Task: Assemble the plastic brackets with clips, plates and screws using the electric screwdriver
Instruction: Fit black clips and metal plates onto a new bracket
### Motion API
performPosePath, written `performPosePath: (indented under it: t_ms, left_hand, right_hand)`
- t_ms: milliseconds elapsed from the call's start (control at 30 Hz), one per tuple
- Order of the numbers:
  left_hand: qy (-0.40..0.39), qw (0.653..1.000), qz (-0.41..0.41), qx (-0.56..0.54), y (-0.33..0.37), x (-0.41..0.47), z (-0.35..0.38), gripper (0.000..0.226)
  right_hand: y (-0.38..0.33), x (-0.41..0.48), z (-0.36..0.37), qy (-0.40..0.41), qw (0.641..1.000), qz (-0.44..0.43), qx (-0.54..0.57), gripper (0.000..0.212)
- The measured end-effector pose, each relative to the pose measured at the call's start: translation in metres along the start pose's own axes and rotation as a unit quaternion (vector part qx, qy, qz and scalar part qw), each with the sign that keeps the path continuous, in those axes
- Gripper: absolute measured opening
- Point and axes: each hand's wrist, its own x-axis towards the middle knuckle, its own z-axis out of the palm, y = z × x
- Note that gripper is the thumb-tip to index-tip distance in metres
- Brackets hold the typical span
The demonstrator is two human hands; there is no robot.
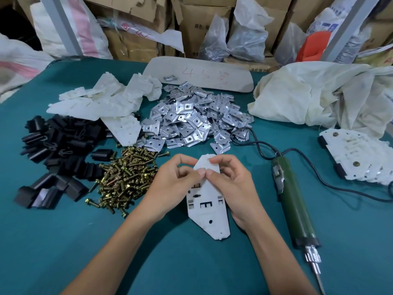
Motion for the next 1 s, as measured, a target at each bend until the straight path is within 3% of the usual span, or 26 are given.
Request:
performPosePath:
  t_ms: [100, 233, 333, 500, 567, 667, 733, 833, 900, 1000]
  left_hand:
    - [0.014, 0.999, 0.015, 0.048, -0.001, 0.000, 0.000, 0.013]
    - [0.078, 0.967, 0.092, 0.224, -0.003, 0.000, -0.005, 0.012]
    - [0.119, 0.957, 0.118, 0.236, 0.002, 0.002, -0.012, 0.012]
    - [0.161, 0.947, 0.106, 0.256, 0.014, -0.002, -0.047, 0.011]
    - [0.195, 0.928, 0.110, 0.297, 0.019, -0.005, -0.070, 0.012]
    - [0.268, 0.869, 0.110, 0.400, 0.028, -0.001, -0.115, 0.019]
    - [0.314, 0.817, 0.070, 0.478, 0.030, 0.009, -0.148, 0.028]
    - [0.353, 0.752, -0.068, 0.552, 0.030, 0.023, -0.184, 0.052]
    - [0.345, 0.757, -0.127, 0.541, 0.029, 0.031, -0.199, 0.072]
    - [0.320, 0.790, -0.183, 0.490, 0.030, 0.039, -0.211, 0.092]
  right_hand:
    - [0.003, 0.001, -0.001, 0.011, 0.999, -0.024, -0.022, 0.026]
    - [0.009, 0.004, -0.007, 0.020, 0.997, -0.035, -0.066, 0.023]
    - [0.012, 0.006, -0.009, 0.031, 0.994, -0.031, -0.097, 0.023]
    - [0.014, 0.001, -0.006, 0.084, 0.943, -0.084, -0.310, 0.008]
    - [0.012, -0.001, -0.005, 0.086, 0.934, -0.079, -0.339, 0.005]
    - [0.010, 0.001, -0.004, 0.082, 0.936, -0.078, -0.335, 0.005]
    - [0.010, 0.001, -0.004, 0.081, 0.938, -0.079, -0.328, 0.003]
    - [0.010, 0.001, -0.003, 0.082, 0.941, -0.084, -0.317, 0.011]
    - [0.009, 0.001, -0.002, 0.085, 0.945, -0.086, -0.305, 0.017]
    - [0.010, 0.002, -0.003, 0.088, 0.947, -0.083, -0.297, 0.018]
